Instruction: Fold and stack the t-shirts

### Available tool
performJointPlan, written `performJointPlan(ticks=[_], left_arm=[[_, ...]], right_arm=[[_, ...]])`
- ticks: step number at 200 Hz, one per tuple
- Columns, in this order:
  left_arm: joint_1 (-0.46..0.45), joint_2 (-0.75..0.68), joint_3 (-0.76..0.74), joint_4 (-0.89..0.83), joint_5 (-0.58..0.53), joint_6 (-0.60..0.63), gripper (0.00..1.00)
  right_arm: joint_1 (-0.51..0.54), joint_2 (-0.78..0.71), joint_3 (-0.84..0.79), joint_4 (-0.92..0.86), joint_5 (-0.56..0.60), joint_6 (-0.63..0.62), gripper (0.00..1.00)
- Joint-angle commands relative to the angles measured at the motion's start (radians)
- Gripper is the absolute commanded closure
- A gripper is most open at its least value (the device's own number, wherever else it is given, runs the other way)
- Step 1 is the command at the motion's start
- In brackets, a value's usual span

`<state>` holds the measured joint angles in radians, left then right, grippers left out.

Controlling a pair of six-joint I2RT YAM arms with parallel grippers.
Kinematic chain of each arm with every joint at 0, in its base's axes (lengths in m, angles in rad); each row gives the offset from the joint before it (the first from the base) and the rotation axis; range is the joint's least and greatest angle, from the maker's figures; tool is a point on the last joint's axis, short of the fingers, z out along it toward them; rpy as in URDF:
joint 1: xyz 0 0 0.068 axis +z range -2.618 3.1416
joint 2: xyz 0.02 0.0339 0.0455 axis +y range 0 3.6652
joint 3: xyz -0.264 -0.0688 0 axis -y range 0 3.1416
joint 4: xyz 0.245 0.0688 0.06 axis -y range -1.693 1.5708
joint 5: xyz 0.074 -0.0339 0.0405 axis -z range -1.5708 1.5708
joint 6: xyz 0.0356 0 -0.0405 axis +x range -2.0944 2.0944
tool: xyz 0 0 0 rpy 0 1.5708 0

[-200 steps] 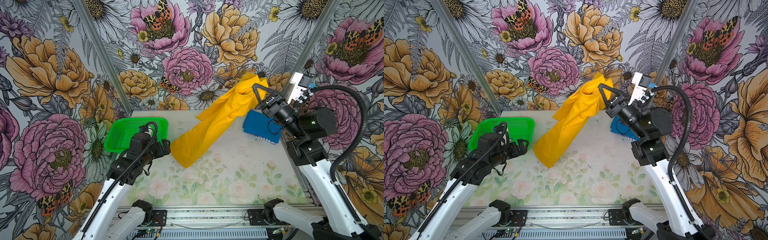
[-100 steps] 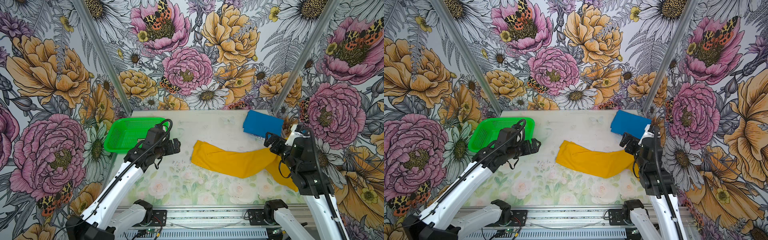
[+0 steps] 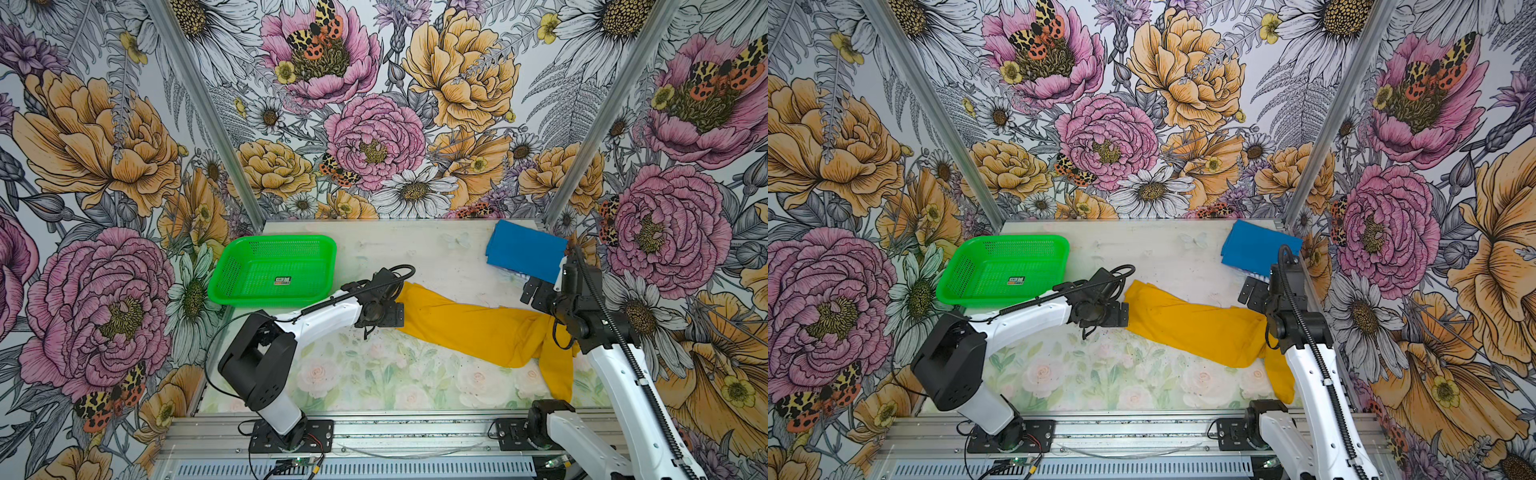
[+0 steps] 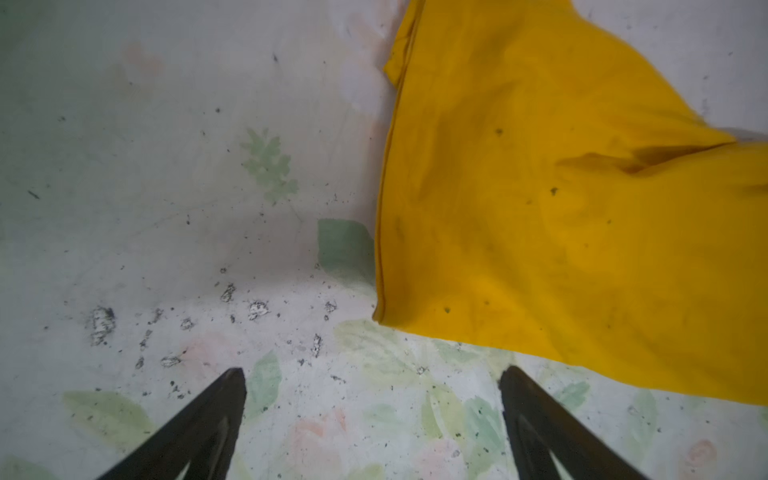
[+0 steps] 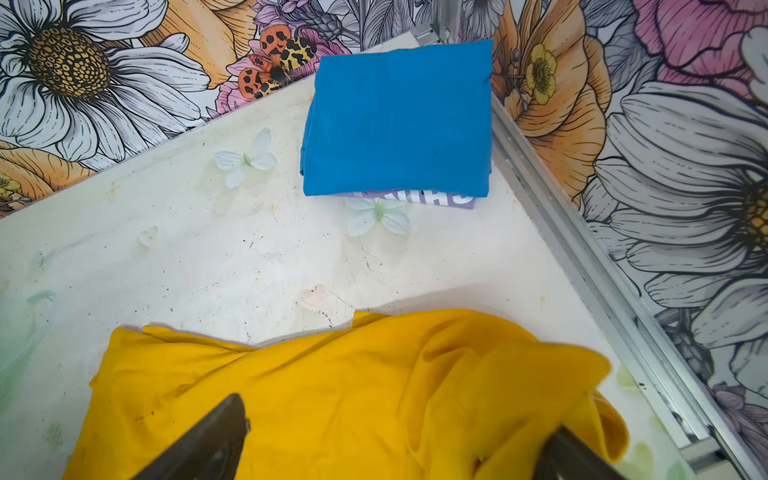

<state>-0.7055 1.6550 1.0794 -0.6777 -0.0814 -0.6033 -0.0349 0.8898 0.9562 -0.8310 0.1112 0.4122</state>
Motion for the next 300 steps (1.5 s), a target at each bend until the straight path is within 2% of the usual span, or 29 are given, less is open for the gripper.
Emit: performJointPlan(ticks=[1, 24, 42, 58, 69, 84, 129, 158, 192, 201, 212, 218, 222, 225, 236, 240, 242, 253, 269, 300], left_arm=[[-0.012, 0.037, 0.032, 0.033, -0.047, -0.059, 0.10], [-0.018, 0.083, 0.045, 0.048, -0.058, -0.065, 0.18], [-0.022, 0.096, 0.036, 0.111, -0.043, -0.054, 0.32], [-0.024, 0.111, 0.044, 0.146, -0.020, -0.040, 0.53], [-0.022, 0.121, 0.058, 0.148, -0.019, -0.033, 0.75], [-0.019, 0.116, 0.075, 0.148, -0.018, -0.020, 1.00], [0.009, -0.044, 0.093, 0.142, 0.001, 0.033, 1.00], [0.046, -0.207, 0.099, 0.094, 0.030, 0.065, 1.00], [0.134, -0.456, 0.113, 0.006, -0.045, 0.089, 1.00], [0.197, -0.500, 0.097, 0.007, 0.003, 0.087, 1.00], [0.283, -0.503, 0.084, 0.005, 0.149, 0.099, 1.00], [0.313, -0.495, 0.080, 0.000, 0.217, 0.108, 0.86], [0.321, -0.491, 0.078, -0.005, 0.232, 0.114, 0.80], [0.323, -0.490, 0.075, -0.009, 0.236, 0.119, 0.71], [0.308, -0.499, 0.058, -0.011, 0.218, 0.128, 0.21], [0.303, -0.504, 0.054, -0.012, 0.210, 0.127, 0.07], [0.302, -0.508, 0.049, -0.014, 0.203, 0.127, 0.03], [0.305, -0.522, 0.033, -0.026, 0.185, 0.122, 0.01], [0.319, -0.541, 0.015, -0.066, 0.167, 0.118, 0.01], [0.323, -0.603, -0.046, -0.150, 0.103, 0.067, 0.01]], right_arm=[[-0.028, -0.023, -0.012, -0.007, -0.035, -0.032, 0.01], [-0.046, -0.027, -0.012, -0.007, -0.055, -0.035, 0.01], [-0.050, -0.032, -0.014, -0.005, -0.072, -0.038, 0.01], [-0.051, -0.034, -0.015, -0.004, -0.085, -0.040, 0.01], [-0.050, -0.036, -0.013, -0.003, -0.099, -0.048, 0.01], [-0.051, -0.041, -0.009, -0.003, -0.124, -0.059, 0.01], [-0.051, -0.063, 0.013, 0.004, -0.247, -0.082, 0.06], [-0.048, -0.075, 0.014, 0.003, -0.291, -0.082, 0.06], [-0.049, -0.081, -0.003, 0.001, -0.302, -0.083, 0.06], [-0.049, -0.074, -0.014, 0.003, -0.310, -0.080, 0.06], [-0.048, -0.062, -0.027, 0.003, -0.327, -0.076, 0.07], [-0.047, -0.054, -0.036, 0.001, -0.338, -0.075, 0.07], [-0.045, -0.050, -0.041, 0.001, -0.346, -0.074, 0.07], [-0.043, -0.048, -0.046, 0.001, -0.349, -0.074, 0.07], [-0.034, -0.045, -0.070, -0.003, -0.360, -0.061, 0.08], [-0.029, -0.047, -0.079, -0.006, -0.360, -0.054, 0.09], [-0.027, -0.050, -0.084, -0.007, -0.359, -0.049, 0.09], [0.004, -0.065, -0.117, -0.013, -0.324, -0.018, 0.11], [0.146, -0.088, -0.113, -0.037, -0.167, 0.037, 0.09], [0.339, 0.018, -0.115, -0.063, -0.118, 0.148, 0.08]])
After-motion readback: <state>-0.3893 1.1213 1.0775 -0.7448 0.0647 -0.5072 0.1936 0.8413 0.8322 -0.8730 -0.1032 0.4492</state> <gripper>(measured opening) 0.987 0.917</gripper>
